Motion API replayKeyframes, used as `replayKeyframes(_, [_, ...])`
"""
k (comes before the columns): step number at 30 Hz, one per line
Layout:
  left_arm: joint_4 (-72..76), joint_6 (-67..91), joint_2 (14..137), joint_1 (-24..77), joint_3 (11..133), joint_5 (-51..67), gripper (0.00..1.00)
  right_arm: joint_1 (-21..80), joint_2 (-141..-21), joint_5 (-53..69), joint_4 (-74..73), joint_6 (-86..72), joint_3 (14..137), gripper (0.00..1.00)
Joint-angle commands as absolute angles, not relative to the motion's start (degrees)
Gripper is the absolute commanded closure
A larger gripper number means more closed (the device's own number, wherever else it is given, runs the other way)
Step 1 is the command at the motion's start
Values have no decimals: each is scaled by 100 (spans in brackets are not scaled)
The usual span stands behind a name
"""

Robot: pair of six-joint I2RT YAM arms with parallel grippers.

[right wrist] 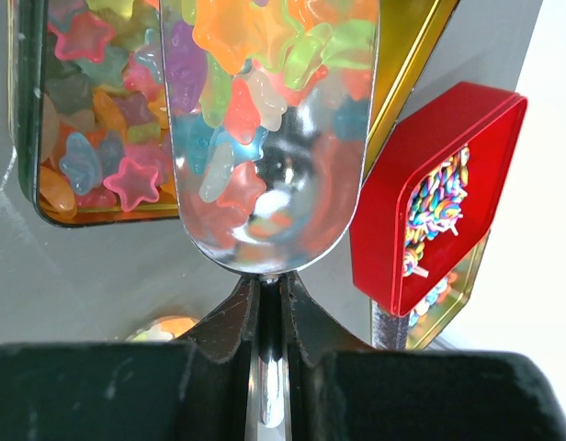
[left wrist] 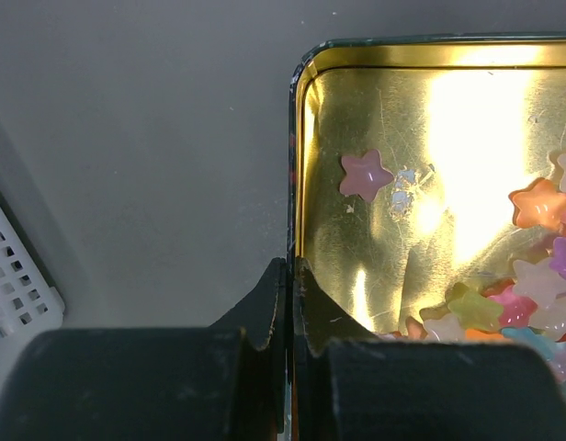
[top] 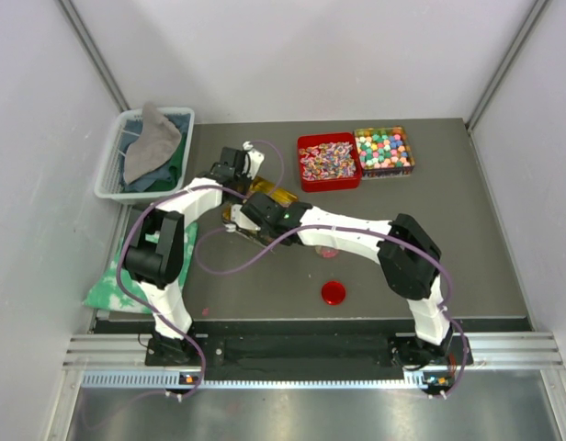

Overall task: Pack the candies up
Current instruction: Scoop the fake candies from the storage box.

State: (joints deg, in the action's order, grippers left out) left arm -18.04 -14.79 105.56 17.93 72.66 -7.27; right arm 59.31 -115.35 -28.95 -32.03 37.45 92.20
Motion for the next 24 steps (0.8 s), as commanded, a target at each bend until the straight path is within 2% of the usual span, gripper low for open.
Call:
replayKeyframes(1, [-1318,-1371,10573,1732,7541,-765,100,5801,-11110,-2936,-3128,3472,9246,100])
replayKeyframes(24, [-1476,-1292,11337,1424,8191,-695,98,5766,-9801,-2242,-3304,3234,8367,100])
